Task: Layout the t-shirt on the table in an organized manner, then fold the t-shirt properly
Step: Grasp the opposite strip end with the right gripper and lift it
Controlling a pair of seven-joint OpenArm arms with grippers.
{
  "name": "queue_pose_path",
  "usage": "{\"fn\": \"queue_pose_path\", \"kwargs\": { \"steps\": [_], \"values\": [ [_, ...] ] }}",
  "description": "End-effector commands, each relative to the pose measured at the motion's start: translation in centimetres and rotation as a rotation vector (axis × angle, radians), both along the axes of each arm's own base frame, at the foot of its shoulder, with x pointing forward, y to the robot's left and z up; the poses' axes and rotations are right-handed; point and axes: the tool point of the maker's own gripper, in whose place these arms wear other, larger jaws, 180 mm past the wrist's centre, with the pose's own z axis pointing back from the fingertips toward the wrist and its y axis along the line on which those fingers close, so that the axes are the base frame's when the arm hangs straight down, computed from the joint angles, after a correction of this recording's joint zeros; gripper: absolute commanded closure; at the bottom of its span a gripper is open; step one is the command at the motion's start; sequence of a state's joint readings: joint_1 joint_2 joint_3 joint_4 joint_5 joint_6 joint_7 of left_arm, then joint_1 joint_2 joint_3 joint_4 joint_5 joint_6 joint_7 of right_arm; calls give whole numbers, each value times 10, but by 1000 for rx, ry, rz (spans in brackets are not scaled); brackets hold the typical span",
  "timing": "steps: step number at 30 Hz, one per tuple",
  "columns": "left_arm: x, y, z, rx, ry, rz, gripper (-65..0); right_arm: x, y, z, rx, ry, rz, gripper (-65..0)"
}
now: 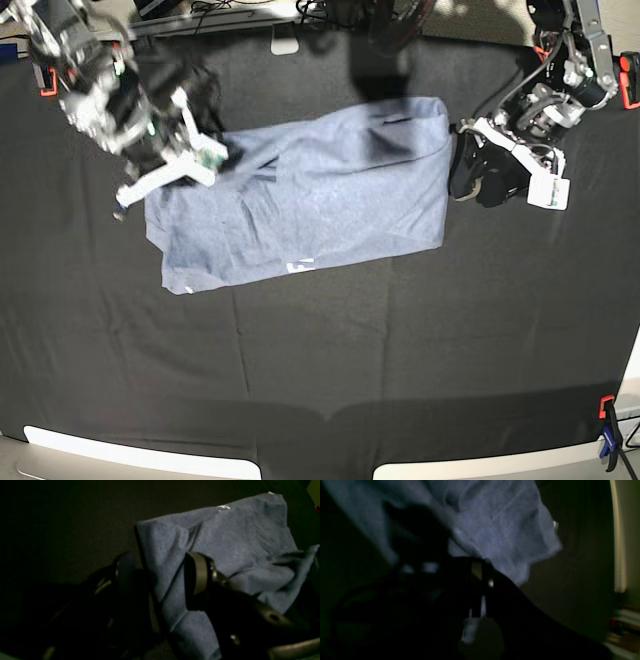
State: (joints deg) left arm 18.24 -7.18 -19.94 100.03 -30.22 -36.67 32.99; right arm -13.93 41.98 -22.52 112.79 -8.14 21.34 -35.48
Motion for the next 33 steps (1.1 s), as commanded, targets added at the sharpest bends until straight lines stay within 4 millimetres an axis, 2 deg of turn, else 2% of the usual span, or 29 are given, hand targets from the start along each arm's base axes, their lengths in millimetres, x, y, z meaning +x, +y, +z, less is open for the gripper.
{"fn": "queue_pose_path", "kwargs": {
  "steps": [1,6,11,15,16,20,22,25,29,31,33],
  "values": [
    [6,1,16,-17,-58,0,-290,12,0,9,13,-43,-4,0],
    [5,1,16,-16,-58,0,-290,28,8,5,47,-54,-23,0],
    [6,1,16,-17,-58,0,-290,22,19,-6,82,0,0,0],
    [5,1,16,-17,-58,0,-290,21,26,-24,116,37,-32,-185],
    [5,1,16,-17,-58,0,-290,22,27,-29,124,47,-42,-212],
    [5,1,16,-17,-58,0,-290,28,27,-46,105,63,-80,-217],
    [6,1,16,-17,-58,0,-290,31,31,-46,122,61,-94,-216],
    [6,1,16,-16,-58,0,-290,36,35,-34,195,39,-160,-216],
    [6,1,16,-16,-58,0,-290,45,39,-1,290,-2,-220,-216],
    [6,1,16,-16,-58,0,-290,50,32,17,347,-24,-262,-216],
    [6,1,16,-17,-58,0,-290,55,13,30,387,-37,-337,-217]
  ]
}}
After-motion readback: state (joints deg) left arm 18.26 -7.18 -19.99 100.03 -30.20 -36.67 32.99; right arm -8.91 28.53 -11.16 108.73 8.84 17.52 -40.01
